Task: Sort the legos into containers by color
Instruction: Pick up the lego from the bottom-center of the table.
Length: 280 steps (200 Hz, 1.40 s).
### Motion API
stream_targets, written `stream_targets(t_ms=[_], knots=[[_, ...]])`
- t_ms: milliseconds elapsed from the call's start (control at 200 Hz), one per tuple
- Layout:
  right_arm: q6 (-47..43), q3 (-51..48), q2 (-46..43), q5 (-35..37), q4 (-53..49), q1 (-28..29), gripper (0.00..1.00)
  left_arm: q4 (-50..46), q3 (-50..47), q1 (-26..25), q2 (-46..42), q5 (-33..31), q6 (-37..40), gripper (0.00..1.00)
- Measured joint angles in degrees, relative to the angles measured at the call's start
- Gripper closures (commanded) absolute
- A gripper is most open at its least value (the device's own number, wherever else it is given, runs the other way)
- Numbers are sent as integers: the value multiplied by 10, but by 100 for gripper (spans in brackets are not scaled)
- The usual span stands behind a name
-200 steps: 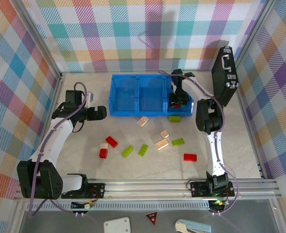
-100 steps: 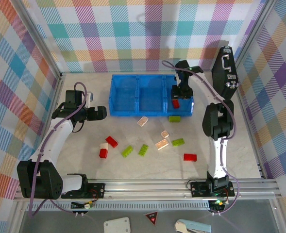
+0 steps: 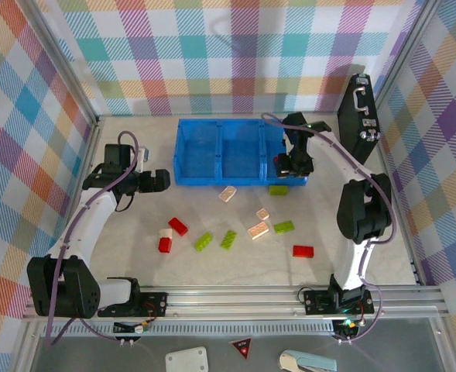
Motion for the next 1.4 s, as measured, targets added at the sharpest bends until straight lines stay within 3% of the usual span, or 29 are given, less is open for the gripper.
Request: stream_targets(t_ms=[570, 1400], knots=[[30, -154, -97, 7, 21, 59, 50, 0, 0, 0, -6, 0, 2, 0], [45, -200, -123, 12, 28, 113, 49, 0, 0, 0, -7, 0, 2, 0]])
